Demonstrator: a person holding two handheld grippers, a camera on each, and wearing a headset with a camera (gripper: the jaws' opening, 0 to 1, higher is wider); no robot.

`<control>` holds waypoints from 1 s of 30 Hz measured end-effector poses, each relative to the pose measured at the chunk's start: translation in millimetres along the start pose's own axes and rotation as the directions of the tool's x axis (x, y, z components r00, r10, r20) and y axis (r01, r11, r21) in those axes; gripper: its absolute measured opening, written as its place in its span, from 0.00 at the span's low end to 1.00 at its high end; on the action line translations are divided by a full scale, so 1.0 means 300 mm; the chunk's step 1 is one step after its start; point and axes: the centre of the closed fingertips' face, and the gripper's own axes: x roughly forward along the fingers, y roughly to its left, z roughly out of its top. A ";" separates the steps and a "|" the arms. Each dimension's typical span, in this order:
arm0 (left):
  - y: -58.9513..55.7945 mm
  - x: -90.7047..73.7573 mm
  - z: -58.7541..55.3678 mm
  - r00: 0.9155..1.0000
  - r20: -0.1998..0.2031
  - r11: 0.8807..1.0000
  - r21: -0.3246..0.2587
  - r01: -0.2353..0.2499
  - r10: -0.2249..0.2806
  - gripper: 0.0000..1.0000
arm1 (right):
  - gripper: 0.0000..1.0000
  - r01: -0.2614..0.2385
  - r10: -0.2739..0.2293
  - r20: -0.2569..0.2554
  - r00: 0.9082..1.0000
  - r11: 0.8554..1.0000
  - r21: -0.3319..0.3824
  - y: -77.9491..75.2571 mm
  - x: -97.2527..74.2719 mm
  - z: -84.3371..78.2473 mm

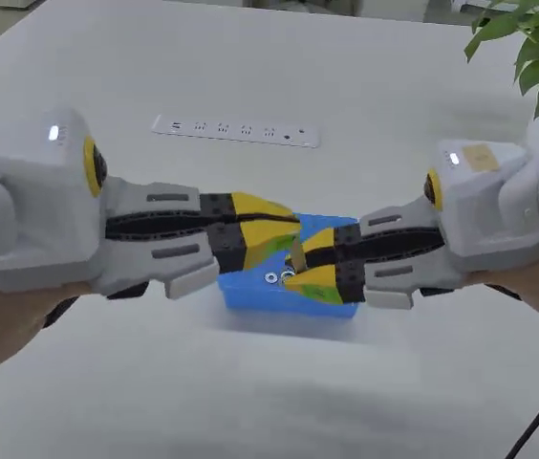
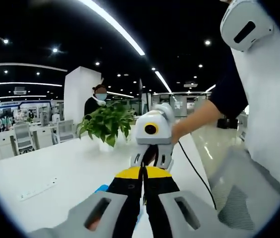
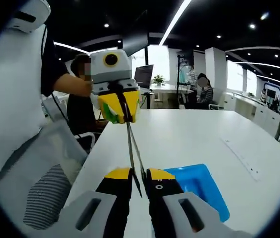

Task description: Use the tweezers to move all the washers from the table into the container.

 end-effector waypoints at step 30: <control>-0.151 -0.069 -0.214 0.946 -0.318 0.996 0.035 0.079 -0.064 0.05 | 0.07 -0.085 -0.006 -0.405 0.914 0.975 -0.207 0.158 -0.013 -0.167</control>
